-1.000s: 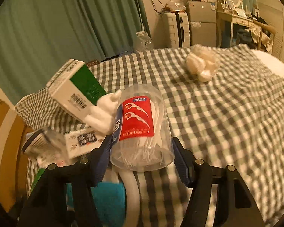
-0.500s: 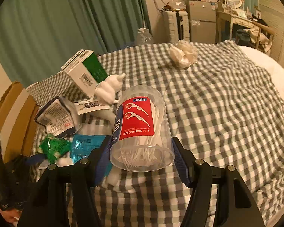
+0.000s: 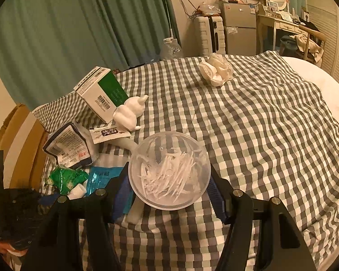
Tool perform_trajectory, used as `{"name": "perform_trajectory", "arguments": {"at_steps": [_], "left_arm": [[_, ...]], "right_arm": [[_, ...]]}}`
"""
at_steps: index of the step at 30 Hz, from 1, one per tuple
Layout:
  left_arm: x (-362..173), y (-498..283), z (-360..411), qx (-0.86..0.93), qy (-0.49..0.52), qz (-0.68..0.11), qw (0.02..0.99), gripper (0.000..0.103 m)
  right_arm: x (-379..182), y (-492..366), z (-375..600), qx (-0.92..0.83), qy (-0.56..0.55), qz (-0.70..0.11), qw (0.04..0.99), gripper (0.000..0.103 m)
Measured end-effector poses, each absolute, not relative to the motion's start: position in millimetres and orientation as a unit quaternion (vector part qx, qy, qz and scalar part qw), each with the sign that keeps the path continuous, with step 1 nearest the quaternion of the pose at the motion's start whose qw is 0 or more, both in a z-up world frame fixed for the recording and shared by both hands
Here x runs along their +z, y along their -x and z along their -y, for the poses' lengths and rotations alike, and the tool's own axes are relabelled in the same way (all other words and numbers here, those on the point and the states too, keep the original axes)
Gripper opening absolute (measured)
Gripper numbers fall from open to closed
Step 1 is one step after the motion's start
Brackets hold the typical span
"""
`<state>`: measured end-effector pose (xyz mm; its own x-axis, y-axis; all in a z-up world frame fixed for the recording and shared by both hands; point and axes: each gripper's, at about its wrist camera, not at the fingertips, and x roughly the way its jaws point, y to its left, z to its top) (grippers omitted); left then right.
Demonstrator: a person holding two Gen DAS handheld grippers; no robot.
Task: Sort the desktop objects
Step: 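Lift the floss jar with the right gripper while the left grasps the toothpaste tube, then carry the floss jar and toothpaste tube over the cardboard box with both grippers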
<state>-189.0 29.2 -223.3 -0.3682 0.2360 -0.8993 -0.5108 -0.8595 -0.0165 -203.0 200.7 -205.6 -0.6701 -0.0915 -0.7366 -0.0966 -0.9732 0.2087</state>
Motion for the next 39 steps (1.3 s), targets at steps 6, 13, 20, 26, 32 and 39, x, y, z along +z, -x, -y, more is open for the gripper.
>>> {"name": "perform_trajectory", "arguments": {"at_steps": [6,13,20,26,32,39], "left_arm": [[-209,169,-23,0.823,0.507,-0.118,0.226,0.019],[-171,150,-22,0.841,0.478,-0.086,0.237,0.019],[-147,142,-15,0.856,0.465,-0.037,0.225,0.019],[-116,127,-19,0.869,0.435,-0.017,0.233,0.019],[-81,115,-25,0.880,0.406,-0.020,0.243,0.019],[-42,109,-19,0.892,0.383,-0.024,0.240,0.019]], "right_arm": [[-195,182,-200,0.908,0.403,-0.116,0.000,0.061],[-185,155,-203,0.909,0.399,-0.125,0.004,0.061],[-166,133,-201,0.914,0.383,-0.130,0.000,0.061],[-145,109,-196,0.919,0.372,-0.129,-0.006,0.061],[-122,88,-182,0.926,0.357,-0.123,-0.024,0.061],[-82,68,-156,0.938,0.328,-0.102,-0.050,0.061]]}}
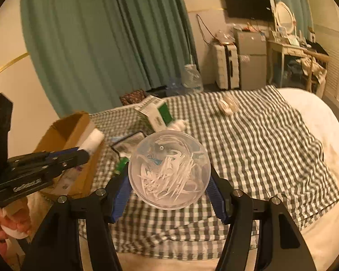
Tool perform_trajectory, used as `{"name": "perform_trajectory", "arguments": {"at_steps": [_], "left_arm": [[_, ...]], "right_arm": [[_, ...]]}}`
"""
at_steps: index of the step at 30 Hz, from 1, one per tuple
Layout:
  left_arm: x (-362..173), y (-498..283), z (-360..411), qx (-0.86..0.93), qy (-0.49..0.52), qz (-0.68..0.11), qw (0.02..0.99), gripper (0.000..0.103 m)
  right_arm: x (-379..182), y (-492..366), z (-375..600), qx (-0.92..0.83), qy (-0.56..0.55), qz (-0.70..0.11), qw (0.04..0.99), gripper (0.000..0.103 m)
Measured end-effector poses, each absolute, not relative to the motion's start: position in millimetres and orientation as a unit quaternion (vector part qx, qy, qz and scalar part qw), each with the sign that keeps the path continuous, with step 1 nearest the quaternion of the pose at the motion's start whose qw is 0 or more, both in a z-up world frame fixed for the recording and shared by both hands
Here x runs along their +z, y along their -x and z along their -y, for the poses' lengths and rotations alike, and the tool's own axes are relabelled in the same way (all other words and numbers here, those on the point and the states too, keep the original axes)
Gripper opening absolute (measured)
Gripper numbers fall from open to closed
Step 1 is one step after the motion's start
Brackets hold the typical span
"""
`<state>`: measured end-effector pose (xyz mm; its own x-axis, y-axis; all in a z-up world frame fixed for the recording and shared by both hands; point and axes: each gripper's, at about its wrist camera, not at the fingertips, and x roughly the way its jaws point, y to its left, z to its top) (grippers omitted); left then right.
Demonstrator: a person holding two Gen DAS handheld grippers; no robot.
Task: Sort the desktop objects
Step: 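Carry the floss jar and toothpaste tube over the cardboard box with both grippers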
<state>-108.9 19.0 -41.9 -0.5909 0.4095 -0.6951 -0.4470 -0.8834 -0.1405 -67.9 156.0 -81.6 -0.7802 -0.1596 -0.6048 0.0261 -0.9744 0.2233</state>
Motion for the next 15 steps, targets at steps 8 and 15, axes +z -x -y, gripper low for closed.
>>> {"name": "perform_trajectory", "arguments": {"at_steps": [8,15], "left_arm": [[6,124,24,0.904,0.371,-0.027,0.209,0.019],[40,135,92,0.913,0.368,-0.002,0.175,0.019]], "right_arm": [[-42,62,-118,-0.947,-0.301,0.077,0.080,0.061],[-10,72,-71,-0.949,-0.282,0.067,0.122,0.061]]}}
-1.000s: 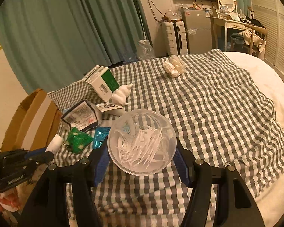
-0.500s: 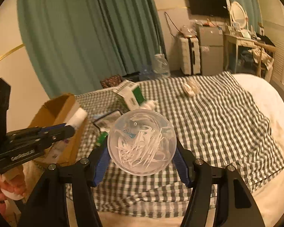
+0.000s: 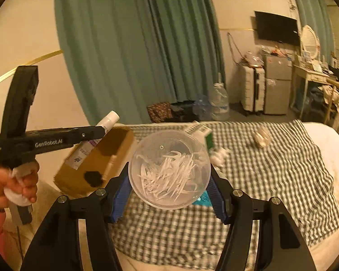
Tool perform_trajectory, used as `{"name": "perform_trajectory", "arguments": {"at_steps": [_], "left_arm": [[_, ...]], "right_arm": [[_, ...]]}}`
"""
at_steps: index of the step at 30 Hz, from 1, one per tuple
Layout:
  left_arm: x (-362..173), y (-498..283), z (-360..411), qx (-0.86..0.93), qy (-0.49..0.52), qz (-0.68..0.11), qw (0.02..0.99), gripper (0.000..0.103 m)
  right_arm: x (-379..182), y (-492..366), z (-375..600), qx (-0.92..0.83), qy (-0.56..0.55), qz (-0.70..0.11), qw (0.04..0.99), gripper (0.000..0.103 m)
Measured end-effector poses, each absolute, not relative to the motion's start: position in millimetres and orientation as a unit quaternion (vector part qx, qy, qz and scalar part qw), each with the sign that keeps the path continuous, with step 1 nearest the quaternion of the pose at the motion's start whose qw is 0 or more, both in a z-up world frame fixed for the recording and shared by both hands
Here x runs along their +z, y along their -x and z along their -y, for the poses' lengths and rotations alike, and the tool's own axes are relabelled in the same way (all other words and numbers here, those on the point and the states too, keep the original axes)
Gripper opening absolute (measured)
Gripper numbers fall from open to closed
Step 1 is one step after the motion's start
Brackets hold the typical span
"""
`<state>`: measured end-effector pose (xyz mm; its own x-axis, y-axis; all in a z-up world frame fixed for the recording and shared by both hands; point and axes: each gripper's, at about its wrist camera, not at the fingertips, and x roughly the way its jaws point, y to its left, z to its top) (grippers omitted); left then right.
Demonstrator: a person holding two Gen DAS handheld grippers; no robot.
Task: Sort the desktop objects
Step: 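Carry the floss jar and toothpaste tube over the cardboard box with both grippers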
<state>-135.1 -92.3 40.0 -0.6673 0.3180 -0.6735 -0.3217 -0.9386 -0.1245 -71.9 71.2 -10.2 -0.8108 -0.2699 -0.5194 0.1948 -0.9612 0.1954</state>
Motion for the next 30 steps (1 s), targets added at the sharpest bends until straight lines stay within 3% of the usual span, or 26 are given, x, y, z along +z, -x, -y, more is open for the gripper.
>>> {"name": "perform_trajectory", "arguments": {"at_steps": [10,17,23,25,26,27,30], "left_arm": [[11,139,179,0.915,0.385,0.016,0.124,0.019],[-34,150,221,0.906,0.405,0.053,0.109,0.019],[-49,155,235,0.909,0.400,0.038,0.109,0.022],[-56,154,240,0.906,0.408,0.028,0.105,0.041],[-59,154,242,0.905,0.415,0.021,0.096,0.071],[-60,152,245,0.907,0.413,0.017,0.078,0.089],[-63,147,257,0.912,0.405,0.019,0.059,0.091]], "right_arm": [[7,99,25,-0.937,-0.278,0.045,0.205,0.061],[-14,115,81,-0.925,-0.304,0.008,0.229,0.061],[-40,134,116,-0.914,-0.335,-0.006,0.230,0.061],[-48,140,125,-0.912,-0.341,-0.012,0.226,0.061],[-49,143,128,-0.912,-0.344,-0.012,0.225,0.061],[-52,145,132,-0.911,-0.347,-0.012,0.224,0.061],[-63,149,142,-0.908,-0.357,-0.019,0.220,0.061]]}}
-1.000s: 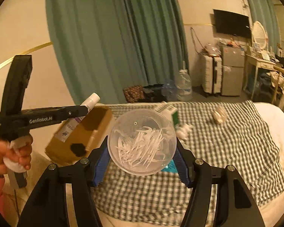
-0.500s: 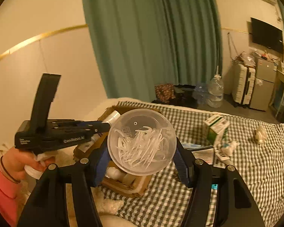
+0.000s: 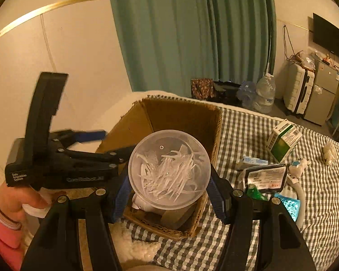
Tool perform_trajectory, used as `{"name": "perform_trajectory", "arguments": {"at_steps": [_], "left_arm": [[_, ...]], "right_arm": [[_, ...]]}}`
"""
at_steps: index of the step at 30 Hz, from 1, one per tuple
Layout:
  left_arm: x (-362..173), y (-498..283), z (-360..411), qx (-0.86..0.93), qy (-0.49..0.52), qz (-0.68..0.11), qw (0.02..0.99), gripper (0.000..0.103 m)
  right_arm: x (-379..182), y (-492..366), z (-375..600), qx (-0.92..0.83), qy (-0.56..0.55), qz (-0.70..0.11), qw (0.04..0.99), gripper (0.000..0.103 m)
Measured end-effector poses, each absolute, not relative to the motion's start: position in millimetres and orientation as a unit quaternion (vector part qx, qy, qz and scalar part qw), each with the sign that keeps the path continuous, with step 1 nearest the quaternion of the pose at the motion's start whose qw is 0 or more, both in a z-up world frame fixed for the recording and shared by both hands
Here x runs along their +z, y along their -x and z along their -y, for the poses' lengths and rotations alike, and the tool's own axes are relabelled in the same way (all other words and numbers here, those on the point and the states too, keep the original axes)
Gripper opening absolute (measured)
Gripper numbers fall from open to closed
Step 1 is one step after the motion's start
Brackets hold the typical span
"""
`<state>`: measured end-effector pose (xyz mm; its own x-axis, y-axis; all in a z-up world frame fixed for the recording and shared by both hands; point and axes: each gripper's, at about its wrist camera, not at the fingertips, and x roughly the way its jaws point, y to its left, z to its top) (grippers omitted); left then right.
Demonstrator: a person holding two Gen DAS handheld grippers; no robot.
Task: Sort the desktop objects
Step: 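Carry the floss jar and toothpaste tube over the cardboard box with both grippers, then open both grippers to drop the jar and tube into the box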
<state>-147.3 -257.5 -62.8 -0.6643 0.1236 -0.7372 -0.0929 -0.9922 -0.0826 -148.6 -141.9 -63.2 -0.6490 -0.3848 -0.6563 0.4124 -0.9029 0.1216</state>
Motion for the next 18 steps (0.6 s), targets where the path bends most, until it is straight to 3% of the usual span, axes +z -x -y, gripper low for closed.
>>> {"name": "perform_trajectory", "arguments": {"at_steps": [5,9,11,13,18], "left_arm": [[-67,149,280,0.905,0.420,0.064,0.031,0.091],[-68,147,287,0.909,0.413,0.061,-0.004,0.099],[-70,155,289,0.908,0.414,0.066,-0.004,0.100],[-72,156,290,0.906,0.417,0.070,-0.006,0.100],[-73,156,286,0.905,0.418,0.074,-0.001,0.100]], "right_arm": [[-75,154,154,-0.905,-0.366,-0.027,0.216,0.061],[-82,162,157,-0.901,-0.376,-0.020,0.215,0.062],[-81,164,156,-0.900,-0.379,-0.010,0.217,0.067],[-76,161,151,-0.908,-0.361,0.000,0.212,0.084],[-60,153,122,-0.926,-0.326,0.022,0.188,0.084]]}}
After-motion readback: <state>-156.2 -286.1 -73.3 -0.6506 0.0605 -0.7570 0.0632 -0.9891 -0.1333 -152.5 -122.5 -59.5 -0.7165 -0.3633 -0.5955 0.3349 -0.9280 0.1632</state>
